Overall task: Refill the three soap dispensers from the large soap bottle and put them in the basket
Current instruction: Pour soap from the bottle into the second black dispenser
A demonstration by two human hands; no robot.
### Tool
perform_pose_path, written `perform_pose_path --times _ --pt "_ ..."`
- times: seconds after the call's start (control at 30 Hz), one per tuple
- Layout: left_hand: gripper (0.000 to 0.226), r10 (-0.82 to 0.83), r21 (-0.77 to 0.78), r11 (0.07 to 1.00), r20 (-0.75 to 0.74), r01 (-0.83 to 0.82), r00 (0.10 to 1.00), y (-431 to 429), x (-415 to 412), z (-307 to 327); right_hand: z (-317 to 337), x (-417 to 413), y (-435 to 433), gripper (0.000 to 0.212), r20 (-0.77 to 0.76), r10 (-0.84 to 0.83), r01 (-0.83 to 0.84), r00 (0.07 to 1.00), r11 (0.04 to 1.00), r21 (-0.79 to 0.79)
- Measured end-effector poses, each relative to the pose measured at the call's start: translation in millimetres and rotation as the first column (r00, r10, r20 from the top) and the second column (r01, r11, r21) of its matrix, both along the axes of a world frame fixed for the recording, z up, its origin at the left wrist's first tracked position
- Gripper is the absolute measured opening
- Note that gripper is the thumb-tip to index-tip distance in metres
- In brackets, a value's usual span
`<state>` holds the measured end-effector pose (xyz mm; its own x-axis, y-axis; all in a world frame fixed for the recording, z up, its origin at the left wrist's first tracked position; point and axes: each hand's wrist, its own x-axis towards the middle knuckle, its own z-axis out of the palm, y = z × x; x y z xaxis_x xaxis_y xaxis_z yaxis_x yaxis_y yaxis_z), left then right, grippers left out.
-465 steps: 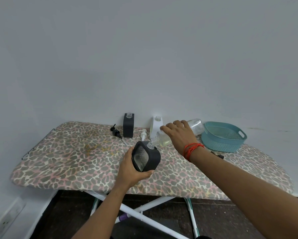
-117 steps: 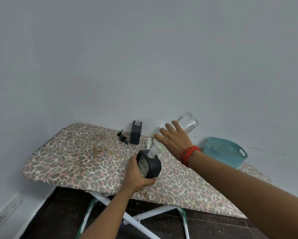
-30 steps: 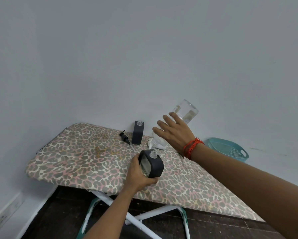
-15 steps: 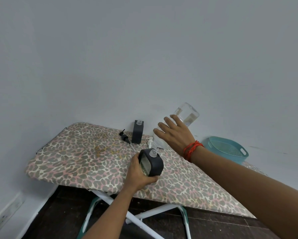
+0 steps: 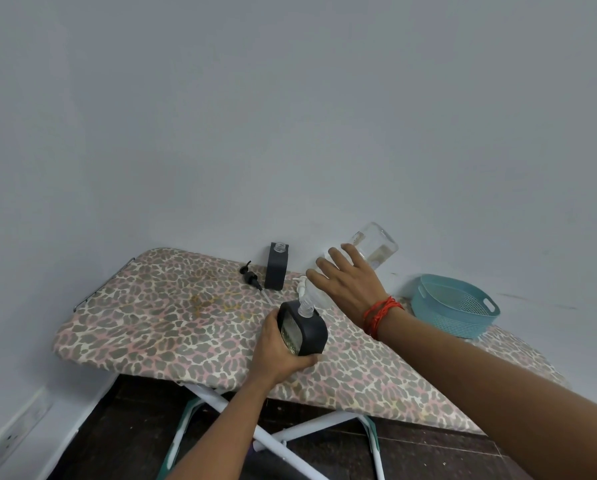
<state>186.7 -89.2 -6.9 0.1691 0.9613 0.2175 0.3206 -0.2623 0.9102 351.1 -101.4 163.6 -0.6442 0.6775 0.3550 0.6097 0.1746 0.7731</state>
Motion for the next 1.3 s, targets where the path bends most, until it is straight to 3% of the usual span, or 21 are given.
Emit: perform_pose_path --times 0.2,0.3,0.37,0.47,0.57,0.67,0.8,0.93,1.0,1.13,1.23,1.3 --pt "0.139 -0.002 -0.011 1.000 -0.004 0.002 1.000 0.9 0.3 0.1 -0.9 9.2 -7.5 0.054 -0.179 -0.121 0.100 0.976 0.987 -0.125" --pt "0.140 0.001 -0.032 0.999 -0.009 -0.002 1.000 0.1 0.6 3.4 -5.6 19.7 -13.7 0.073 -0.402 -0.306 0.192 0.863 0.935 -0.299" --pt "0.138 -0.005 -0.045 0.999 -0.009 0.005 1.000 -0.1 1.4 7.7 -8.5 32.7 -17.9 0.075 -0.591 -0.375 0.147 0.714 0.906 -0.397" --pt "0.132 -0.007 -0.059 0.998 -0.013 0.006 1.000 1.7 2.2 10.5 -15.9 56.9 -29.6 0.072 -0.849 -0.400 -0.021 0.345 0.901 -0.433" --pt "0.125 -0.023 -0.073 0.997 -0.004 0.023 1.000 3.1 8.6 14.3 -28.5 86.5 -49.7 0.069 -0.917 -0.397 -0.028 0.027 0.917 -0.398" --pt "0.117 -0.060 -0.094 0.994 0.022 0.062 0.998 2.9 24.4 21.1 -47.8 124.1 -73.1 0.066 -0.917 -0.377 0.070 -0.132 0.919 -0.388" --pt "0.119 -0.090 -0.064 0.994 0.033 0.092 0.995 1.5 57.4 37.6 -72.0 172.1 -101.1 0.067 -0.902 -0.376 0.198 -0.213 0.887 -0.417" --pt "0.113 -0.136 -0.013 0.991 0.010 0.136 0.991 6.1 97.5 50.1 -85.2 200.6 -120.1 0.059 -0.910 -0.229 0.243 -0.347 0.915 -0.322" --pt "0.107 -0.159 -0.004 0.987 -0.016 0.159 0.987 9.9 119.0 56.8 -93.8 205.4 -124.5 0.057 -0.918 -0.187 0.224 -0.350 0.935 -0.275" --pt "0.118 -0.152 0.009 0.988 -0.096 0.153 0.984 27.8 161.4 66.5 -119.9 210.5 -129.9 0.065 -0.929 -0.123 0.221 -0.350 0.952 -0.209" --pt "0.113 -0.203 -0.063 0.979 -0.156 0.195 0.967 47.2 190.7 72.0 -133.3 222.6 -130.6 0.069 -0.913 -0.071 0.247 -0.402 0.952 -0.182" --pt "0.112 -0.248 -0.098 0.968 -0.195 0.233 0.949 60.9 208.9 75.6 -139.2 228.0 -127.9 0.071 -0.926 -0.075 0.272 -0.371 0.944 -0.186"
